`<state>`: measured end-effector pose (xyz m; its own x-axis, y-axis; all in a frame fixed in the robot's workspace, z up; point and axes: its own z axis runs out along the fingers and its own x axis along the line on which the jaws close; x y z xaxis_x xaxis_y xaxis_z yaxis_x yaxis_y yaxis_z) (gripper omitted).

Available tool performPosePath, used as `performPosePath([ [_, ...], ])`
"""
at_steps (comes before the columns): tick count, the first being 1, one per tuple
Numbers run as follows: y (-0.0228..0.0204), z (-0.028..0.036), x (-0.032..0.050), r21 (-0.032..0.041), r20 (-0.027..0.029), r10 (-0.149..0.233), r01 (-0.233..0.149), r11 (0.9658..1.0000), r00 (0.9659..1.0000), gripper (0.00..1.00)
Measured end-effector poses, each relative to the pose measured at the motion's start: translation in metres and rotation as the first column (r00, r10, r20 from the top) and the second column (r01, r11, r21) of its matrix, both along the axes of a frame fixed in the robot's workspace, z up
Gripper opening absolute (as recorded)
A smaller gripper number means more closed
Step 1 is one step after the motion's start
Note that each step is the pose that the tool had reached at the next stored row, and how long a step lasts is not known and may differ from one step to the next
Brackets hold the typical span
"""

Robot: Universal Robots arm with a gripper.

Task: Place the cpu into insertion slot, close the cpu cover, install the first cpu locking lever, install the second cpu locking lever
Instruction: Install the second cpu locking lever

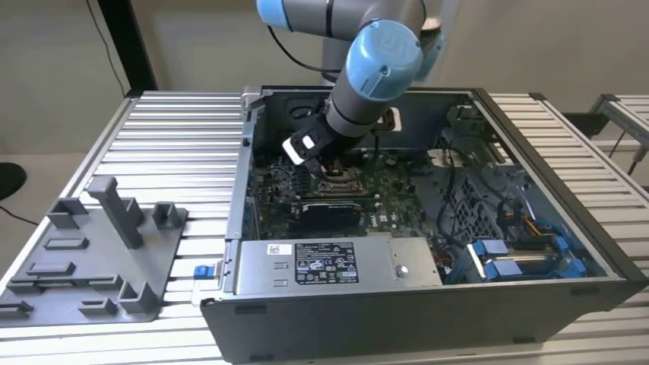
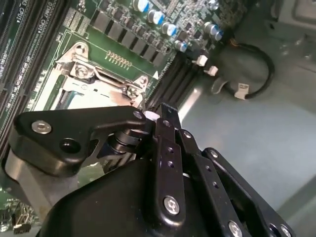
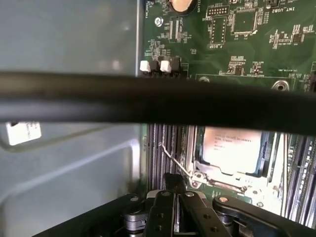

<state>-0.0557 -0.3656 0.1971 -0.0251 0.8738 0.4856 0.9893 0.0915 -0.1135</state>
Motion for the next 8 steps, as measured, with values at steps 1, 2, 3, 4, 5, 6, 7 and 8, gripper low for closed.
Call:
performPosePath([
  [1, 0.0, -0.0018, 0.0006, 0.0001, 0.0, 0.0, 0.0, 1.0, 1.0, 0.0],
  [2, 0.0, -0.0035, 0.0015, 0.0001, 0.0, 0.0, 0.0, 1.0, 1.0, 0.0],
  [3, 0.0001, -0.0054, 0.0032, 0.0, -0.0001, 0.0, 0.0, 1.0, 1.0, 0.0],
  [4, 0.0001, -0.0068, 0.0063, 0.0, -0.0006, 0.0, 0.0, 1.0, 1.0, 0.0],
  [5, 0.0001, -0.0079, 0.0107, -0.0001, -0.0017, 0.0, 0.0, 1.0, 1.0, 0.0],
  [6, 0.0001, -0.0091, 0.0149, -0.0002, -0.0029, 0.0, 0.0, 1.0, 1.0, 0.0],
  [7, 0.0001, -0.0104, 0.0184, -0.0002, -0.004, 0.0, 0.0, 1.0, 1.0, 0.0],
  [8, 0.0001, -0.0119, 0.0217, -0.0001, -0.0048, 0.0, 0.0, 1.0, 1.0, 0.0],
])
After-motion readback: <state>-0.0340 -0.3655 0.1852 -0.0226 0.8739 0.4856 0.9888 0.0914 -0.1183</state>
